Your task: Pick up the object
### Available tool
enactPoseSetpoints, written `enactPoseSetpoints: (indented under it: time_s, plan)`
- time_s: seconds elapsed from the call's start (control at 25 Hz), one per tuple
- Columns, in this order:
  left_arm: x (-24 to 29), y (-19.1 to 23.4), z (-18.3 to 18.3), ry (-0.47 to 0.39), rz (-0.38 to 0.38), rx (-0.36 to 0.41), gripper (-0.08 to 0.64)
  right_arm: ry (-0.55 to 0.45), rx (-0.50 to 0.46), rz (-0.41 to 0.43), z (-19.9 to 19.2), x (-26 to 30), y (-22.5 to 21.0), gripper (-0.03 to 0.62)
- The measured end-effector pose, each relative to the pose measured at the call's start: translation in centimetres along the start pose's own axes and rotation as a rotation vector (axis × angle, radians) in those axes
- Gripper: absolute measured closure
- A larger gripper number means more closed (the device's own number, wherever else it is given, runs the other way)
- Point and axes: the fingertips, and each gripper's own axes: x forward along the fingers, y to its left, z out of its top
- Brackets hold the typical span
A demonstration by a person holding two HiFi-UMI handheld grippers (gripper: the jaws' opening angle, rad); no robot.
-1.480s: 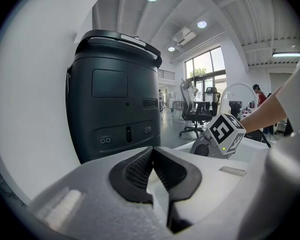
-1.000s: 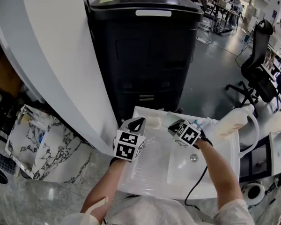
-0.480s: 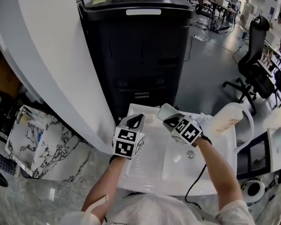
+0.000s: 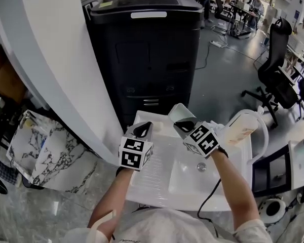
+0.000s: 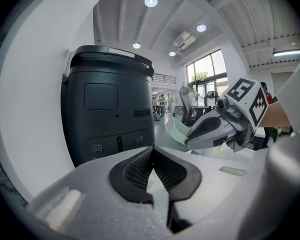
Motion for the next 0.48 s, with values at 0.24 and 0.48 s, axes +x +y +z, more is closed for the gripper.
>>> enactPoseSetpoints:
  time_s: [0.24, 0.48]
  plan:
    - [-0.3, -1.4, 0.6, -0.008, 0.023, 0.003, 0.554, -0.128, 0.075, -0.051, 2.2, -3.0, -0.8, 0.583]
    - [-0.9, -1.4, 1.1, -0.026, 0.070, -0.003, 0.554, -0.250, 0.123, -0.089, 4.4, -5.9, -1.7, 0.583]
